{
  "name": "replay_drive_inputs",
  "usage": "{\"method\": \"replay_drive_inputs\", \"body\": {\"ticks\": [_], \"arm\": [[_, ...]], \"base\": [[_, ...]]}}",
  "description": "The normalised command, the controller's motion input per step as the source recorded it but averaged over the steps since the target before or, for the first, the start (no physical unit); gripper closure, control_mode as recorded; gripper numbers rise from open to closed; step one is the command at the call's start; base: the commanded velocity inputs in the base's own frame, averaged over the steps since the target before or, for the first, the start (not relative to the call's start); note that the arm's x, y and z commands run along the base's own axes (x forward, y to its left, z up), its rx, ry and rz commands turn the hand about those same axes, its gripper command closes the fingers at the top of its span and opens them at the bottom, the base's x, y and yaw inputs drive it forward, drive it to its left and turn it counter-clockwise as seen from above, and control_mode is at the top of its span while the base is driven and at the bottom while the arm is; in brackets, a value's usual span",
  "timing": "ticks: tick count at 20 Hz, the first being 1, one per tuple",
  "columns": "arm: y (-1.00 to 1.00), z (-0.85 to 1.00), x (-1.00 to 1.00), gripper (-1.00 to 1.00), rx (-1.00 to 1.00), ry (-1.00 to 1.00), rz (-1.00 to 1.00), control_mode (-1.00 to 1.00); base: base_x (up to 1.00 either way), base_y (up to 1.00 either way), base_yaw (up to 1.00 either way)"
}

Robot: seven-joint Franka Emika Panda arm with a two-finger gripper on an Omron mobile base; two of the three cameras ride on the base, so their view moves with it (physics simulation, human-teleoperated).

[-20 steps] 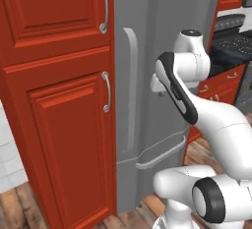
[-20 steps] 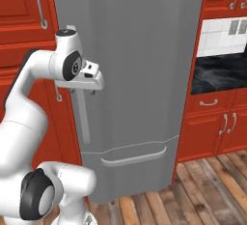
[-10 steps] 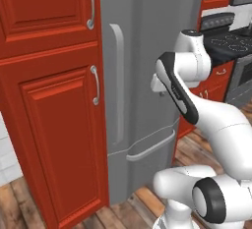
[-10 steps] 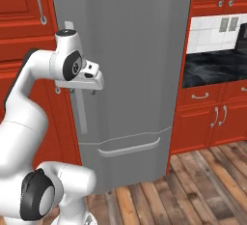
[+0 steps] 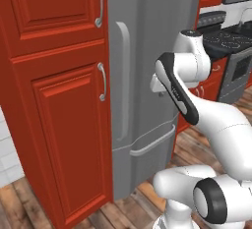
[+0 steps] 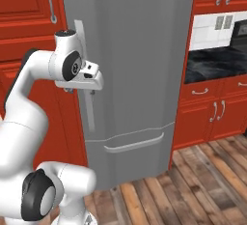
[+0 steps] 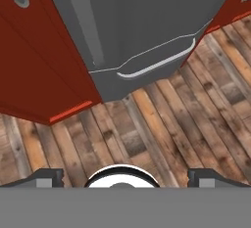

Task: Retrieve the butter from the fridge and place it on a plate on the dining table. Then retrieve the butter knife by the fridge and place it near the plate.

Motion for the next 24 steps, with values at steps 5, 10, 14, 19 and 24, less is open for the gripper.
{"method": "replay_drive_inputs", "body": {"ticks": [5, 10, 14, 19, 24], "arm": [[0.00, 0.00, 0.00, -1.00, 0.00, 0.00, 0.00, 1.00], [0.00, 0.00, 0.00, -1.00, 0.00, 0.00, 0.00, -1.00], [-0.01, -0.03, 0.20, -1.00, 0.06, -0.05, 0.07, -1.00], [0.01, -0.06, 0.37, -1.00, 0.10, -0.14, 0.17, -1.00], [0.05, -0.02, 0.22, -1.00, 0.01, -0.17, 0.13, -1.00]], "base": [[-0.02, 0.31, -0.06], [0.00, 0.02, 0.00], [0.00, 0.00, 0.00], [0.00, 0.00, 0.00], [0.00, 0.00, 0.00]]}}
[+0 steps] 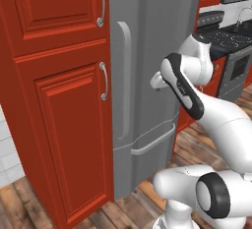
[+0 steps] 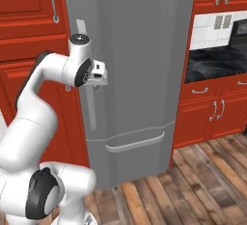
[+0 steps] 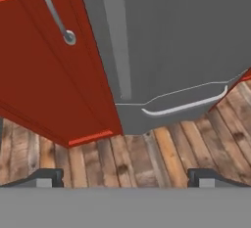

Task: Retrieve the butter from the fridge and place it on a plate on the dining table. Then retrieve the butter knife by the fridge and place it near the plate.

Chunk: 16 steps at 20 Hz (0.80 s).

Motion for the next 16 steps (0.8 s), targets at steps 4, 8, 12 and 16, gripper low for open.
{"method": "replay_drive_inputs", "body": {"ticks": [4, 8, 12, 16], "arm": [[0.34, 0.00, 0.29, -1.00, 0.00, -0.16, 0.11, -1.00], [0.43, -0.13, 0.41, -1.00, -0.01, -0.12, 0.04, -1.00], [0.18, -0.15, 0.53, -1.00, 0.00, -0.02, 0.00, -1.00], [0.04, -0.03, 0.50, -1.00, 0.00, 0.00, 0.00, -1.00]], "base": [[0.00, 0.00, 0.00], [0.00, 0.00, 0.00], [0.00, 0.00, 0.00], [0.00, 0.00, 0.00]]}}
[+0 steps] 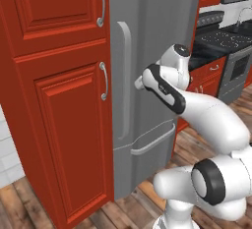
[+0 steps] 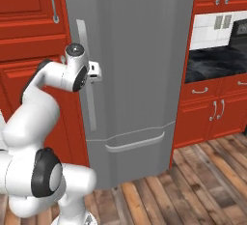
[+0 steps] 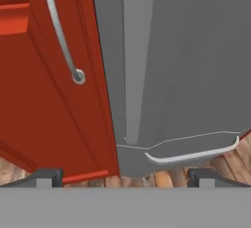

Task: Retrieve the butter from the fridge and place it on a plate on the dining table. Then retrieve the butter knife by the fridge and place it near the plate.

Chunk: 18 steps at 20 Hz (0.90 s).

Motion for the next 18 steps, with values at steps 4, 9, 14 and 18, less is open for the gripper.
{"method": "replay_drive_inputs", "body": {"ticks": [4, 9, 14, 18], "arm": [[0.23, -0.02, 0.50, -1.00, 0.00, -0.02, 0.00, -1.00], [0.12, 0.00, 0.49, -1.00, 0.00, -0.03, 0.00, -1.00], [0.00, -0.02, 0.50, -1.00, 0.00, 0.00, 0.00, -1.00], [0.00, -0.04, 0.56, -1.00, 0.00, 0.00, 0.00, -1.00]], "base": [[0.00, 0.00, 0.00], [0.00, 0.00, 0.00], [0.00, 0.00, 0.00], [0.00, 0.00, 0.00]]}}
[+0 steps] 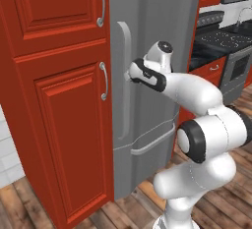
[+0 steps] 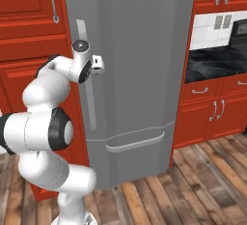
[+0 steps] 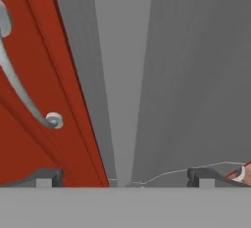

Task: Retrieve the butter from the fridge and place it on a plate on the dining table. Then retrieve the butter knife by the fridge and place it near the plate.

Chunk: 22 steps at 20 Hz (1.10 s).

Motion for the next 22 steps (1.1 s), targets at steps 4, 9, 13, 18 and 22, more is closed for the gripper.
{"method": "replay_drive_inputs", "body": {"ticks": [4, 9, 13, 18, 22], "arm": [[0.05, 0.00, 0.41, -1.00, 0.00, 0.00, 0.00, -1.00], [0.17, 0.00, 0.23, -1.00, 0.00, 0.00, 0.00, -1.00], [0.17, -0.06, 0.28, -1.00, 0.00, 0.00, 0.03, -1.00], [0.02, -0.03, 0.36, -1.00, 0.01, 0.00, 0.05, -1.00], [0.01, -0.06, 0.39, -1.00, 0.02, 0.00, 0.05, -1.00]], "base": [[0.00, 0.00, 0.00], [0.00, 0.00, 0.00], [0.00, 0.00, 0.00], [0.00, 0.00, 0.00], [0.00, 0.00, 0.00]]}}
